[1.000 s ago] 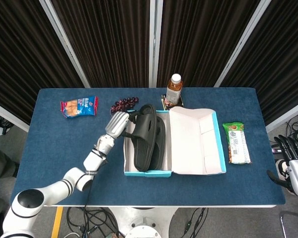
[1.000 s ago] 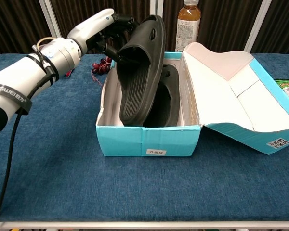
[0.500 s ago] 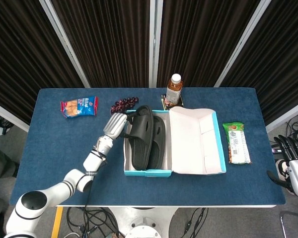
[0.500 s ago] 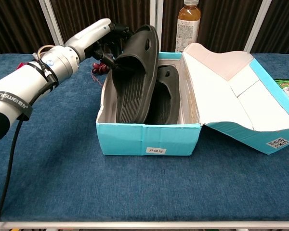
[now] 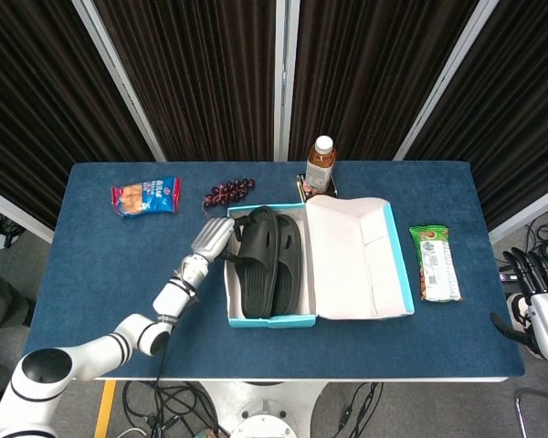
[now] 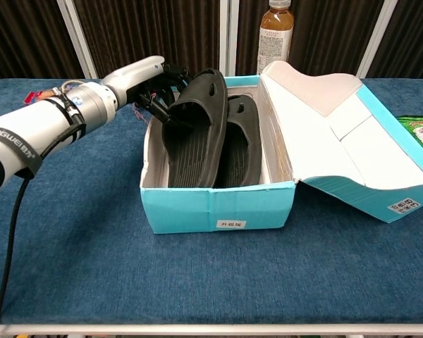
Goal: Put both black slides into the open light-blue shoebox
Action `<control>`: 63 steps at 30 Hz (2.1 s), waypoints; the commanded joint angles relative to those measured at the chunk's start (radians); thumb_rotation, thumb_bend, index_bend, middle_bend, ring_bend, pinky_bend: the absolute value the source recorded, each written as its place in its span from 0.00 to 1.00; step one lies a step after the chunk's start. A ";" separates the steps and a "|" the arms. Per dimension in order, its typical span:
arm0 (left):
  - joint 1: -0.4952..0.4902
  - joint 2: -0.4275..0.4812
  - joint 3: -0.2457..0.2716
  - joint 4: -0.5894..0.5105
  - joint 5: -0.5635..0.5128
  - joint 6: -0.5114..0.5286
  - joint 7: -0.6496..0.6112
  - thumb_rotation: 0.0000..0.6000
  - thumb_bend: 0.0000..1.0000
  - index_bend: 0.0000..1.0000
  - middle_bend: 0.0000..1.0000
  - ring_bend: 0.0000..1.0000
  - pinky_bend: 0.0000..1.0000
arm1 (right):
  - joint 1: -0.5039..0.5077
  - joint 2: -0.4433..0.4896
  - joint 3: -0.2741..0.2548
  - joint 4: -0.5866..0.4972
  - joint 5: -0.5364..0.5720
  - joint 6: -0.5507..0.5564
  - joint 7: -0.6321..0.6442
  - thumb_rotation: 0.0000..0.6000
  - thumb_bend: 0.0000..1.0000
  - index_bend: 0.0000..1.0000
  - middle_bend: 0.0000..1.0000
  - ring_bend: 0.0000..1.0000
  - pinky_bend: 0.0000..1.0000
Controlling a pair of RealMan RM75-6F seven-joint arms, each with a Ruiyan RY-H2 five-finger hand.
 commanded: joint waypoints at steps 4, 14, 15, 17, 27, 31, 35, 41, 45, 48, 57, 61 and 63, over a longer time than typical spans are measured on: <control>0.006 0.045 -0.020 -0.085 -0.067 -0.057 0.077 1.00 0.12 0.25 0.28 0.11 0.33 | -0.002 -0.001 -0.001 0.002 0.000 0.001 0.002 1.00 0.12 0.00 0.05 0.00 0.00; -0.002 0.206 0.009 -0.281 -0.054 -0.095 0.243 1.00 0.12 0.07 0.02 0.00 0.16 | -0.004 0.000 -0.001 0.010 -0.007 0.008 0.014 1.00 0.12 0.00 0.05 0.00 0.00; -0.005 0.233 0.013 -0.310 -0.060 -0.111 0.265 1.00 0.12 0.07 0.02 0.00 0.16 | -0.004 -0.001 -0.001 0.012 -0.008 0.009 0.016 1.00 0.12 0.00 0.05 0.00 0.00; -0.012 0.298 0.019 -0.383 -0.070 -0.138 0.313 1.00 0.12 0.07 0.02 0.00 0.15 | -0.005 -0.001 -0.002 0.015 -0.010 0.012 0.021 1.00 0.12 0.00 0.05 0.00 0.00; -0.078 0.504 0.032 -0.583 -0.101 -0.248 0.445 1.00 0.27 0.13 0.07 0.00 0.12 | -0.009 -0.007 -0.004 0.028 -0.015 0.017 0.034 1.00 0.12 0.00 0.05 0.00 0.00; -0.126 0.489 0.043 -0.557 -0.133 -0.295 0.486 1.00 0.36 0.14 0.07 0.00 0.12 | -0.008 -0.009 -0.002 0.029 -0.013 0.016 0.036 1.00 0.12 0.00 0.05 0.00 0.00; -0.178 0.458 0.064 -0.517 -0.185 -0.331 0.542 1.00 0.38 0.14 0.08 0.00 0.12 | -0.007 -0.009 -0.002 0.030 -0.011 0.014 0.036 1.00 0.12 0.00 0.05 0.00 0.00; -0.234 0.446 0.108 -0.490 -0.308 -0.364 0.610 1.00 0.38 0.14 0.09 0.00 0.12 | -0.008 -0.009 -0.002 0.033 -0.009 0.015 0.038 1.00 0.12 0.00 0.05 0.00 0.00; -0.260 0.435 0.144 -0.480 -0.373 -0.366 0.641 1.00 0.38 0.14 0.09 0.00 0.12 | -0.010 -0.010 -0.003 0.033 -0.011 0.017 0.039 1.00 0.12 0.00 0.05 0.00 0.00; -0.266 0.435 0.154 -0.490 -0.405 -0.348 0.644 1.00 0.38 0.14 0.09 0.00 0.12 | -0.013 -0.011 -0.003 0.033 -0.012 0.024 0.040 1.00 0.12 0.00 0.05 0.00 0.00; -0.096 0.595 0.091 -0.696 -0.281 -0.132 0.464 1.00 0.38 0.14 0.09 0.00 0.12 | -0.015 -0.014 -0.005 0.045 -0.012 0.021 0.061 1.00 0.12 0.00 0.05 0.00 0.00; 0.039 0.653 0.107 -0.709 -0.203 0.054 0.410 1.00 0.37 0.14 0.09 0.00 0.12 | -0.014 -0.022 -0.007 0.065 0.007 0.003 0.093 1.00 0.12 0.00 0.05 0.00 0.00; 0.115 0.656 0.120 -0.685 -0.188 0.180 0.418 1.00 0.33 0.14 0.09 0.00 0.12 | -0.011 -0.030 -0.007 0.080 0.023 -0.014 0.111 1.00 0.12 0.00 0.05 0.00 0.00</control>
